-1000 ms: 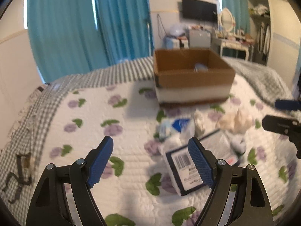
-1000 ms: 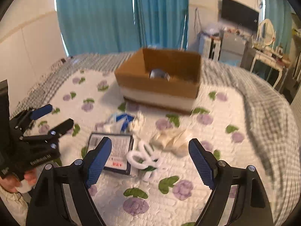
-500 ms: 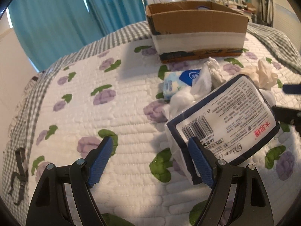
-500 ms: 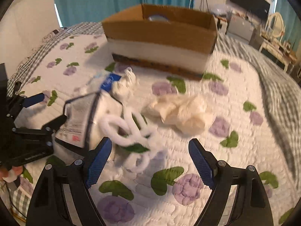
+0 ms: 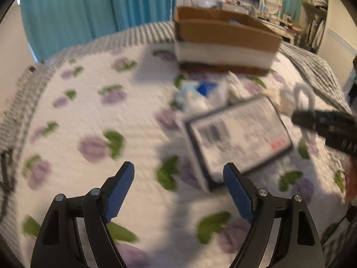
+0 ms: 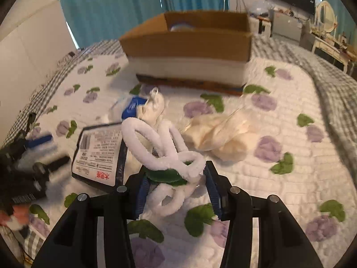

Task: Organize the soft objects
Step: 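Grasp the white fuzzy pipe-cleaner loops with the right tool, then grasp the barcoded tissue package with the left tool while the right holds the loops, then carry the package and loops into the box and open both tools, then grasp the white plastic bag bundle with the left tool while the right grasps cream lace cloth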

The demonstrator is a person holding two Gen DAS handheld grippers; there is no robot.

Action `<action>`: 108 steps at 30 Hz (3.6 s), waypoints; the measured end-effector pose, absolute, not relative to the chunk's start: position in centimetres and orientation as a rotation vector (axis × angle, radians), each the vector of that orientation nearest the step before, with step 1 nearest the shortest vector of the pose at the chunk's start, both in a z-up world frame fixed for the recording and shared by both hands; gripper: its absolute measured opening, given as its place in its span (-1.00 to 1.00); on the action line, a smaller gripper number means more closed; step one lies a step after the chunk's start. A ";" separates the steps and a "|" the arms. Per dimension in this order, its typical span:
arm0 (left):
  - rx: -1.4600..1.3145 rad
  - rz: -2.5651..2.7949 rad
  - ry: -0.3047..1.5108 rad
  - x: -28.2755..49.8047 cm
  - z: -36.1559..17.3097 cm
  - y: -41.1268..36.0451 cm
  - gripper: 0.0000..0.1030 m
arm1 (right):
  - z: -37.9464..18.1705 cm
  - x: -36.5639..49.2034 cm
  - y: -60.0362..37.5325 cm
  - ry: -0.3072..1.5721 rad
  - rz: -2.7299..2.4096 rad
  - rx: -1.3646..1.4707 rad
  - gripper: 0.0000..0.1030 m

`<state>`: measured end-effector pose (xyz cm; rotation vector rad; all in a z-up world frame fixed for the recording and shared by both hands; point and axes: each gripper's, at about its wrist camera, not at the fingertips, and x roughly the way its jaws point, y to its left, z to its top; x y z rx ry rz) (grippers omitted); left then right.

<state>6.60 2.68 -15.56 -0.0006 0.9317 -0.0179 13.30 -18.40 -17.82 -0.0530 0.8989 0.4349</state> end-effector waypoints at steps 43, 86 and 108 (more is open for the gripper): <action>0.006 -0.149 0.623 3.4 -4.1 0.2 -0.34 | -6.2 6.8 -22.1 0.670 0.439 -0.023 -0.09; 0.094 -0.097 0.546 29.9 -1.8 -0.3 0.47 | -3.6 35.1 -19.1 0.576 0.363 -0.037 0.59; 0.114 -0.051 0.272 9.5 14.1 0.0 0.61 | 15.6 11.1 -20.3 0.314 0.312 -0.121 0.98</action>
